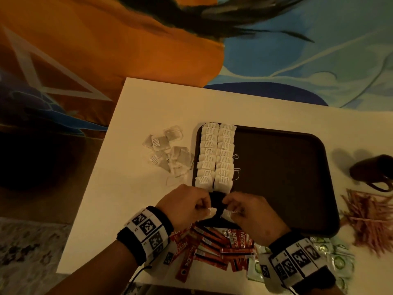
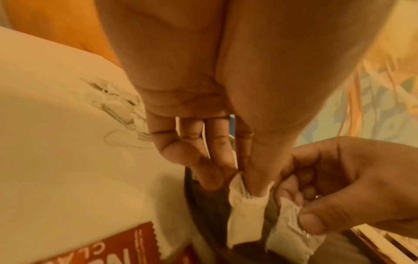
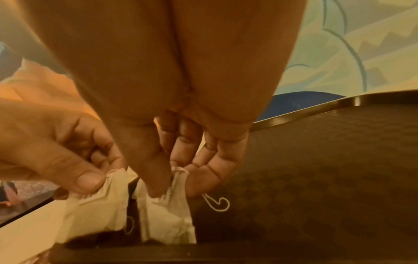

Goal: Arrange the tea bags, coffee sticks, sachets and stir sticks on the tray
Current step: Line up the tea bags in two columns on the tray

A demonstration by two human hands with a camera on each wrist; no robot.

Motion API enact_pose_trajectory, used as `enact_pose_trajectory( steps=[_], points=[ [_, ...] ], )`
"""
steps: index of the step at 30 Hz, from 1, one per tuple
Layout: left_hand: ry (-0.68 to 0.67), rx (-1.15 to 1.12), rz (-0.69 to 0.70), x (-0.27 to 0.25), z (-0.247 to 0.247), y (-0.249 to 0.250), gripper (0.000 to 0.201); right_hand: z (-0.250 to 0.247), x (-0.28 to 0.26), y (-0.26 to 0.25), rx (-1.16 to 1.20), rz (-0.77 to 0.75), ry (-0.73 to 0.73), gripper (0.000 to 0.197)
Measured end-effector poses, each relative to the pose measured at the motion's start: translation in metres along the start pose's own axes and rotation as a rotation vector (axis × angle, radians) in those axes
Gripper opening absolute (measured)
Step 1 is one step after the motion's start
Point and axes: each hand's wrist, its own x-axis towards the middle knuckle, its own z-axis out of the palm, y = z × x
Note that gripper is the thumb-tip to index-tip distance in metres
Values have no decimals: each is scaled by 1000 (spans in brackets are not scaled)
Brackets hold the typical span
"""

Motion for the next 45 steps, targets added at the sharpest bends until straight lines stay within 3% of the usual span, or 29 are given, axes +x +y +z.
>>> enact_pose_trajectory(
  steps=[16, 22, 29, 45],
  points=[
    [273, 133, -31, 30, 6, -4, 11, 9, 48, -5, -99, -20, 248, 39],
    [413, 177, 12, 28, 14, -11, 23, 10, 38, 1, -236, -64, 433, 44],
    [401, 220, 62, 20, 23, -12, 20, 25, 30, 9, -206, -56, 305, 30],
    [399, 240, 107, 22, 25, -17, 22, 26, 34, 7, -181, -41, 270, 30]
  ],
)
